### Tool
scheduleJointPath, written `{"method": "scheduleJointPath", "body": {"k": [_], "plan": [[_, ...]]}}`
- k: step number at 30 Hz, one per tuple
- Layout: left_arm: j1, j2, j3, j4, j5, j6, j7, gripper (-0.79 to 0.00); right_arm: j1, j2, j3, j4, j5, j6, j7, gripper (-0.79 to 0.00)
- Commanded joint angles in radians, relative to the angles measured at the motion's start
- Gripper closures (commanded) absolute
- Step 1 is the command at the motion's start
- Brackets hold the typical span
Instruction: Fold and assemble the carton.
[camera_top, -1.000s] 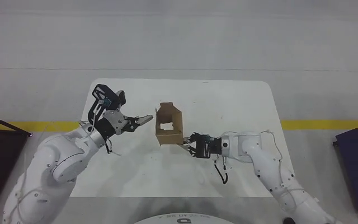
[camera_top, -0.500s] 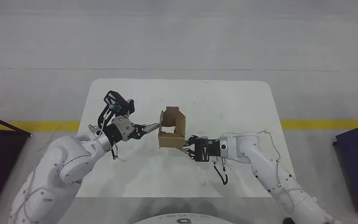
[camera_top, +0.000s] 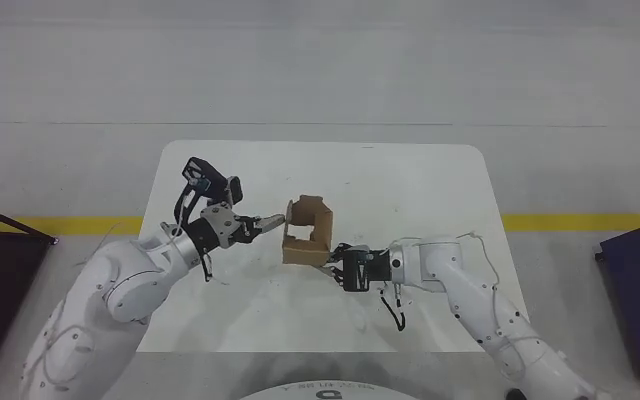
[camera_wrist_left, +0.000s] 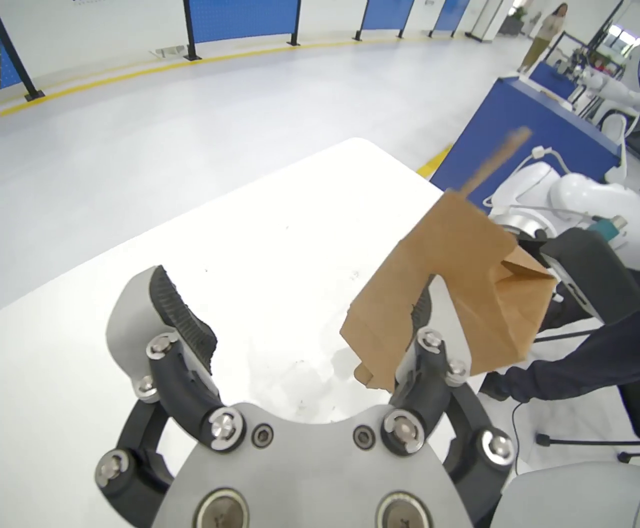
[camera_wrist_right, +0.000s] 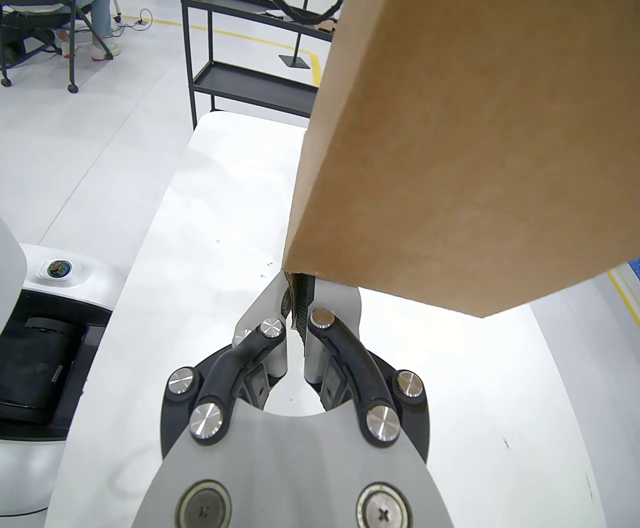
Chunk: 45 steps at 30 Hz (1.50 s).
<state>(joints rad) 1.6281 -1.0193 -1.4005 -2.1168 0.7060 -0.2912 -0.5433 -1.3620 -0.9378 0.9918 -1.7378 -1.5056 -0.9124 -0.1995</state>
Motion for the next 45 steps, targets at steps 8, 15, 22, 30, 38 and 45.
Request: {"method": "scheduleJointPath", "body": {"k": [8, 15, 22, 30, 38, 45], "plan": [[-0.028, -0.003, -0.008, 0.043, -0.186, 0.02, -0.044, -0.785, 0.02, -0.006, -0.023, 0.003, 0.008, -0.016, 0.025, 0.0], [-0.058, 0.0, 0.021, 0.052, -0.116, -0.013, -0.092, -0.785, 0.031, -0.009, -0.035, 0.006, 0.01, -0.025, 0.038, 0.0], [-0.076, -0.002, 0.056, 0.068, -0.097, -0.016, -0.104, -0.785, 0.042, -0.011, -0.046, 0.009, 0.007, -0.029, 0.046, 0.0], [-0.095, -0.003, 0.082, 0.079, -0.103, -0.018, -0.125, -0.785, 0.053, -0.013, -0.046, 0.016, 0.009, -0.026, 0.049, 0.0], [-0.139, -0.005, 0.099, 0.077, -0.143, -0.02, -0.151, -0.785, 0.057, -0.012, -0.042, 0.02, 0.005, -0.026, 0.05, 0.0], [-0.162, 0.004, 0.052, 0.019, 0.026, -0.021, -0.133, -0.785, 0.055, -0.011, -0.033, 0.034, 0.024, -0.019, 0.076, 0.0]]}}
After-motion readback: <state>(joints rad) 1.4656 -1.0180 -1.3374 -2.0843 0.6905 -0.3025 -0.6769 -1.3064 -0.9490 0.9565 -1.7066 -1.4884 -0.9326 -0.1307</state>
